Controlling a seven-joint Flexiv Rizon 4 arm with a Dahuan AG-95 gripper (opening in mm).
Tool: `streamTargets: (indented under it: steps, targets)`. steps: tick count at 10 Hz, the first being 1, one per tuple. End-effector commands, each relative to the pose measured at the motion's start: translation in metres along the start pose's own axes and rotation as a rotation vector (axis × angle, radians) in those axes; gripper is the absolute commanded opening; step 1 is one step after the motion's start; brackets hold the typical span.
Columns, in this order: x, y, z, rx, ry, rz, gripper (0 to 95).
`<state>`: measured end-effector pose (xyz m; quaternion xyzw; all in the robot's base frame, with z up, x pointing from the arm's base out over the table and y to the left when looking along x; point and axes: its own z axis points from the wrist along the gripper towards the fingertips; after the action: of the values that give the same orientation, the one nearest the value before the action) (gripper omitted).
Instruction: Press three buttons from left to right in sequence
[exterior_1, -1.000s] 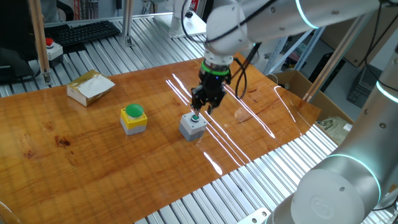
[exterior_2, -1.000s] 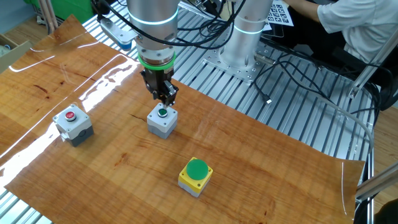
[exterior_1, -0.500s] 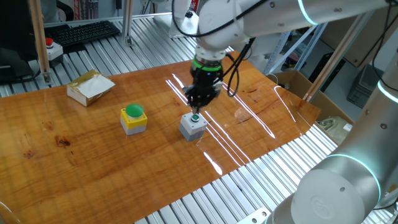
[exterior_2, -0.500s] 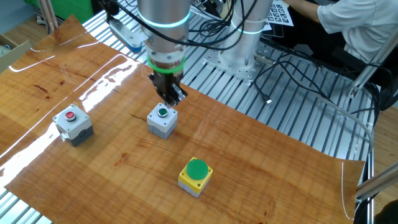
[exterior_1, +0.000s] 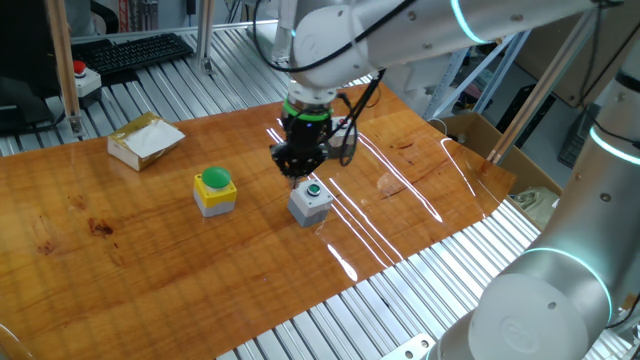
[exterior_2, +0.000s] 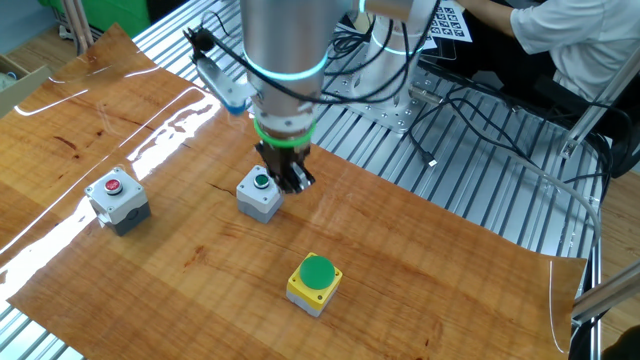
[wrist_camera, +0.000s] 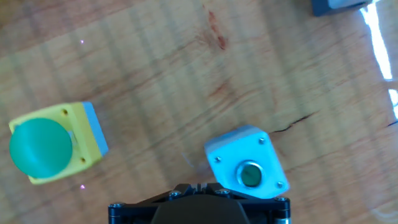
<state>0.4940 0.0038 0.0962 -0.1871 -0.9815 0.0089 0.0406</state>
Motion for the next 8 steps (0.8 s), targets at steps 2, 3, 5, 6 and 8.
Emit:
streamTargets:
  steps: [2, 3, 5, 6, 8]
  targets:
    - [-0.006, 0.0065, 0.0081, -0.012, -0.015, 0.023, 0.0]
    - [-0.0075, 0.0069, 0.0082, -0.011, -0.013, 0.021, 0.0]
    - [-0.0075, 0.0069, 0.0082, -0.018, -0.003, 0.011, 0.0]
    - [-0.0075, 0.0069, 0.0082, -0.016, -0.012, -0.013, 0.0]
    - [-0.0075, 0.0069, 0.0082, -0.016, -0.039, -0.056, 0.0]
